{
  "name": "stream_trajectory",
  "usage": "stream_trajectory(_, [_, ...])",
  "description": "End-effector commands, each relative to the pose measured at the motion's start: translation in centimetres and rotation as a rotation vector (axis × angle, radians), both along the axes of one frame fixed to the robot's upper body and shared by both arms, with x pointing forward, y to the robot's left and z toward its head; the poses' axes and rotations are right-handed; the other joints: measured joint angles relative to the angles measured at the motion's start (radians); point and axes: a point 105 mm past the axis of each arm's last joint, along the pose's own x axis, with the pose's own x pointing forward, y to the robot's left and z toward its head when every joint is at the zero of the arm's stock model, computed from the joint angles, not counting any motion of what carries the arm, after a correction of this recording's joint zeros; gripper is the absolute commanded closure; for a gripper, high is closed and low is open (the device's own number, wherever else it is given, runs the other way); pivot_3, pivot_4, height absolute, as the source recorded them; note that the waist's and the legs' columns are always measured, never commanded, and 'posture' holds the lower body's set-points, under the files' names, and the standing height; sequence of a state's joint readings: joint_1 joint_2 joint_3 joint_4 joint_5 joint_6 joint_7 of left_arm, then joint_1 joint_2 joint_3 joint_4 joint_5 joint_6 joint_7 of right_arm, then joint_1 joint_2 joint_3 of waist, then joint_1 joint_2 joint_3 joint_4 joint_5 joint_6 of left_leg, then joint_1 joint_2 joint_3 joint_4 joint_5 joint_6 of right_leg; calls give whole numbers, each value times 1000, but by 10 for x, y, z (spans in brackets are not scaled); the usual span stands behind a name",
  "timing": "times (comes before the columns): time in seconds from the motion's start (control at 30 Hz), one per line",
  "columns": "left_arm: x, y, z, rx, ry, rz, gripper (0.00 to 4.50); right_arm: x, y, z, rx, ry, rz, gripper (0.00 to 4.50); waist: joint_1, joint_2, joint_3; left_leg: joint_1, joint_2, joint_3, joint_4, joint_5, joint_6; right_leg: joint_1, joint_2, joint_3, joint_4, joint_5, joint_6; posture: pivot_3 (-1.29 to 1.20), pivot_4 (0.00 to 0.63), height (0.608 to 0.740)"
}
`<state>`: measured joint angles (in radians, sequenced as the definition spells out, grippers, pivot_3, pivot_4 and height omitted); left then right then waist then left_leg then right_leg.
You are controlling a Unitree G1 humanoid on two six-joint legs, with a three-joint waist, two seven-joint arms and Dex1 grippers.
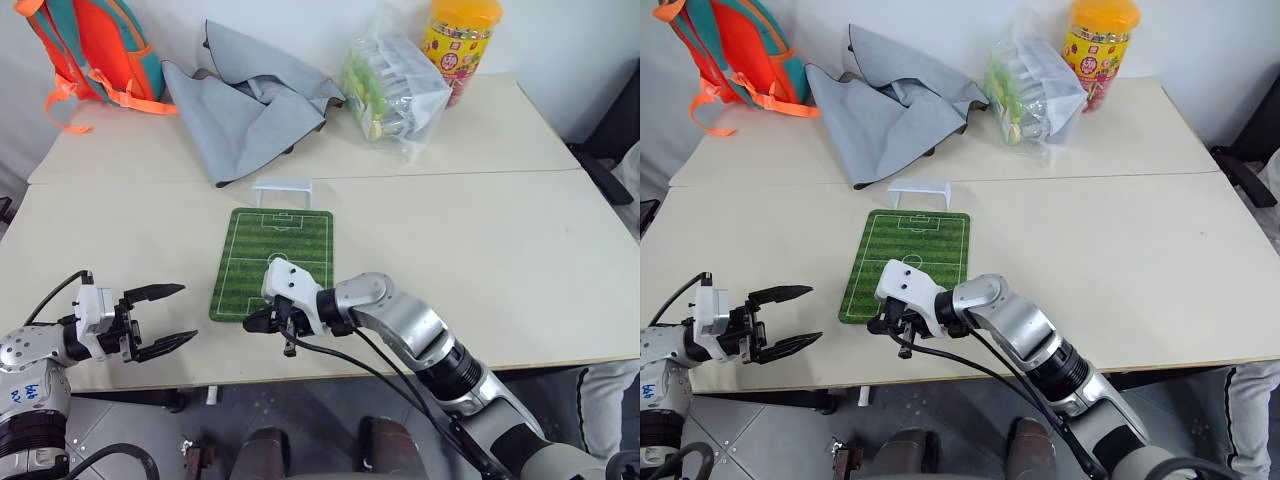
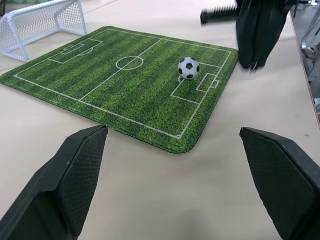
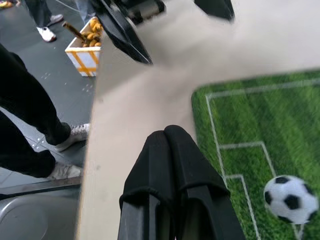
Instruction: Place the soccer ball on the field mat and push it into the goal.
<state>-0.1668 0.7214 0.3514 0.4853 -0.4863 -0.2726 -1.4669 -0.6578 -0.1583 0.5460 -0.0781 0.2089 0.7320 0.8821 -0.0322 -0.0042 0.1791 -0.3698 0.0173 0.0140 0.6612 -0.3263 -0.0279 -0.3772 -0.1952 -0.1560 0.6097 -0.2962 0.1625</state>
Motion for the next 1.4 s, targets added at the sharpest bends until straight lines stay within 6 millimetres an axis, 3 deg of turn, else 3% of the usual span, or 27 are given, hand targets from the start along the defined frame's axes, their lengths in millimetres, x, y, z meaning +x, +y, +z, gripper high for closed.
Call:
stream_trajectory(0.03, [-2, 4, 6, 10, -16, 11, 0, 5, 4, 2, 13, -37, 9, 4451, 0, 0, 0, 0, 0, 0, 0, 0, 0, 0, 0, 0, 0, 0, 0, 0, 150, 740])
stream_trajectory(0.2, [-1, 5, 6, 13, -19, 18, 0, 33, -3, -2, -5, -67, -69, 4451, -2, 0, 0, 0, 0, 0, 0, 0, 0, 0, 0, 0, 0, 0, 0, 0, 150, 740])
stream_trajectory(0.3, [2, 4, 7, 13, -27, 23, 0, 72, -21, 3, -38, -154, -190, 4451, -5, 0, 0, 0, 0, 0, 0, 0, 0, 0, 0, 0, 0, 0, 0, 0, 150, 740])
stream_trajectory(0.43, [8, 3, 11, 11, -41, 29, 0, 120, -40, 41, -4, -302, -348, 4451, -1, 0, 0, 0, 0, 0, 1, 0, 0, 0, 0, 0, 1, 0, 0, 0, 150, 740])
stream_trajectory(0.53, [11, 2, 12, 10, -46, 32, 0, 137, -49, 75, 78, -354, -428, 4451, -5, 0, 0, 0, 0, 0, 0, 0, 0, -1, 0, 0, 0, 0, 0, 0, 150, 740])
stream_trajectory(0.6, [12, 1, 12, 11, -47, 34, 0, 139, -54, 87, 104, -377, -445, 4451, -9, 0, 0, 0, 0, 0, -2, 0, 0, -1, 0, -1, -1, 0, 0, 0, 150, 740])
stream_trajectory(0.73, [17, 5, 10, 5, -17, 94, 0, 125, -64, 104, 189, -354, -430, 4451, -22, 0, 0, 0, 0, 0, -5, 0, 0, -1, 0, -2, -3, 0, 0, 0, 150, 740])
stream_trajectory(0.83, [19, 6, 13, -21, -10, 132, 0, 108, -77, 103, 205, -337, -401, 4451, -22, 0, 0, 0, 0, 0, -7, 0, 0, -1, 0, -2, -3, 0, 0, 0, 150, 740])
stream_trajectory(0.97, [24, 12, 23, -95, -2, 206, 0, 101, -108, 91, 184, -312, -446, 4451, -20, 0, 0, 0, 0, 0, -7, 0, 0, -1, 0, -2, -4, 0, 0, 0, 150, 740])
stream_trajectory(1.1, [36, 30, 33, -152, -5, 365, 0, 73, -159, 56, 87, -262, -381, 4451, -1, 0, 0, 0, 0, 0, -6, 0, 0, -1, 0, -2, -5, 0, 0, 0, 150, 740])
stream_trajectory(1.2, [36, 35, 42, -179, -36, 375, 0, 54, -187, 43, 54, -265, -302, 3908, 4, -1, 1, 0, 0, 2, -6, 0, 0, 0, 0, -2, -7, 0, 0, 0, 150, 740])
stream_trajectory(1.4, [28, 49, 41, -151, -17, 378, 0, 38, -220, 41, 93, -236, -262, 1915, -3, -1, 1, 1, 0, 4, -6, 0, 0, 0, 0, -1, -7, 0, 0, 0, 150, 740])
